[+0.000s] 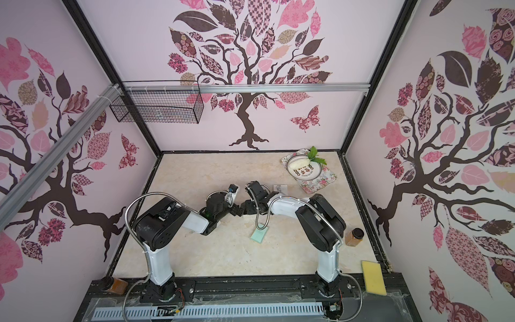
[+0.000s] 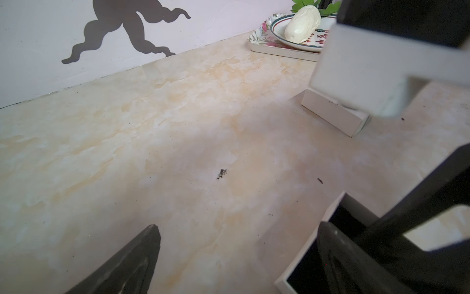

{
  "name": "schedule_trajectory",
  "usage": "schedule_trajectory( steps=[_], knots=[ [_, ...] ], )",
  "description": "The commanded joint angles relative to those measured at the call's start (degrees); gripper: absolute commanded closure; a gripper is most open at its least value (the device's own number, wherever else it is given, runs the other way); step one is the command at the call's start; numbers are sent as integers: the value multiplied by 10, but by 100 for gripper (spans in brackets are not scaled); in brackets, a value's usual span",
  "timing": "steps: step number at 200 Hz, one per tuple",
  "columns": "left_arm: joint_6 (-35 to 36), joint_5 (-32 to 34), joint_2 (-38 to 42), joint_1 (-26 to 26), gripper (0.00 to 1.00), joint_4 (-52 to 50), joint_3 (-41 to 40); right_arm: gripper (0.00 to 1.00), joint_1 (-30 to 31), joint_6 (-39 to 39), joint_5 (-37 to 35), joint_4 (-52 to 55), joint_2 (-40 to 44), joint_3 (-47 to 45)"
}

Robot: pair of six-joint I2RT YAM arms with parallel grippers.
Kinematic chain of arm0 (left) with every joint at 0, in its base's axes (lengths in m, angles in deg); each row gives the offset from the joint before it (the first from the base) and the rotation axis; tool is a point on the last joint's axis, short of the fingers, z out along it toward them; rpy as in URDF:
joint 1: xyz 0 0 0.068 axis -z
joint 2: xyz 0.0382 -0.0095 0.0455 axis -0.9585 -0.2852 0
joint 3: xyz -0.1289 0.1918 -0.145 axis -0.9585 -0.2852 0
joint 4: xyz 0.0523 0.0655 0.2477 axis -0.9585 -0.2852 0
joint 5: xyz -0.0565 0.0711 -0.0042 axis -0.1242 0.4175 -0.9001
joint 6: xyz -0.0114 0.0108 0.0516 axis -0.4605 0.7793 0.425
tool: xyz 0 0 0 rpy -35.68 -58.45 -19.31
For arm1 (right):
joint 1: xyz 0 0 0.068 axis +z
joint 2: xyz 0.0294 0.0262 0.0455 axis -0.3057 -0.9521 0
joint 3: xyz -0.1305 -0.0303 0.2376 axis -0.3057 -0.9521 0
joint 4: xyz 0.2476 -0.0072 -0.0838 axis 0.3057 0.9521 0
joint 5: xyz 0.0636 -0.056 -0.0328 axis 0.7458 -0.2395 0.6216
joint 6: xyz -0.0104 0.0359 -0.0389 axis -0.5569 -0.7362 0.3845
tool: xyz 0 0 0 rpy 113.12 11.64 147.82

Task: Take the rings out of the lift-off lid box
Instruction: Take out the ring from the jewelry box.

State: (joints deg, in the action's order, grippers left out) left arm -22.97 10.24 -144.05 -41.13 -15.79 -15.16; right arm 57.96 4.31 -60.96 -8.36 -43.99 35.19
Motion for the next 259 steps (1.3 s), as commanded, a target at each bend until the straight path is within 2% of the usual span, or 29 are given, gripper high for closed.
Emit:
schedule_trajectory(
  steps=[1, 129, 181, 259],
  knots=[
    [0, 2, -10, 2, 2, 9, -6, 71, 5, -1, -45, 42, -19, 23],
    [-1, 6, -14, 4, 2, -26, 13, 69, 16, 20, -69, 71, -26, 39],
    [1, 8, -15, 6, 2, -38, 20, 78, 16, 20, -76, 77, -34, 38],
    [1, 8, -16, 5, 2, -46, 24, 97, 16, 28, -81, 82, -26, 40]
  ],
)
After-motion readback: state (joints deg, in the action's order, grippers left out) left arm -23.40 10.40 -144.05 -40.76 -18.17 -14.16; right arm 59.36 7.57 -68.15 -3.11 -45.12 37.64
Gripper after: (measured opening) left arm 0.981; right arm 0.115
